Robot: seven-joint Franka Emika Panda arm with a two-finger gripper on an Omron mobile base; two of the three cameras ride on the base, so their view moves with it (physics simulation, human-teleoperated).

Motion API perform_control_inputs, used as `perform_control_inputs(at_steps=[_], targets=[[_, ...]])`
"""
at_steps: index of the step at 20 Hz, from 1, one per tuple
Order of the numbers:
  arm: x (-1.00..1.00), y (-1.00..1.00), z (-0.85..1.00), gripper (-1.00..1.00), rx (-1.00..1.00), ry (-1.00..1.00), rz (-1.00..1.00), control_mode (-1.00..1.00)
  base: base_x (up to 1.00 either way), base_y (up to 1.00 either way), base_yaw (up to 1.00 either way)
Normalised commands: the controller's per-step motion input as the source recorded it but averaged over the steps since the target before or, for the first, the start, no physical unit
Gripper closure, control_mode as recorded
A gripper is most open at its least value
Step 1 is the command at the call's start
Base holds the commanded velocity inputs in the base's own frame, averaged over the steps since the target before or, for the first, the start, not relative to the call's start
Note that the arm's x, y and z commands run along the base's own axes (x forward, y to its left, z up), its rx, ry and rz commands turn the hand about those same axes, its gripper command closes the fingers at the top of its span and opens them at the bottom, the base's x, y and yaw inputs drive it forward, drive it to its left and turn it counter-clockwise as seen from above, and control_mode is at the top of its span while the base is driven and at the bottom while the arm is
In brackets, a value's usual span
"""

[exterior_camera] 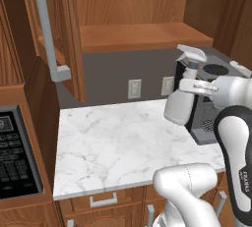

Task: Open the cabinet. Pick the spray and place it next to the sink. Then close the cabinet.

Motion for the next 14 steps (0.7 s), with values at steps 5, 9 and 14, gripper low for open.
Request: perform_control_inputs(at_steps=[5,9,14], targets=[[-0.04,0.22,-0.38,1.0,-0.02,0.0,0.05,-1.0,0.0,0.0,0.0],[0.0,0.26,-0.22,1.0,-0.15,0.02,0.09,-1.0,0.0,0.0,0.0],[0.0,0.02,0.0,1.0,-0.03,0.02,0.01,-1.0,0.0,0.0,0.0]])
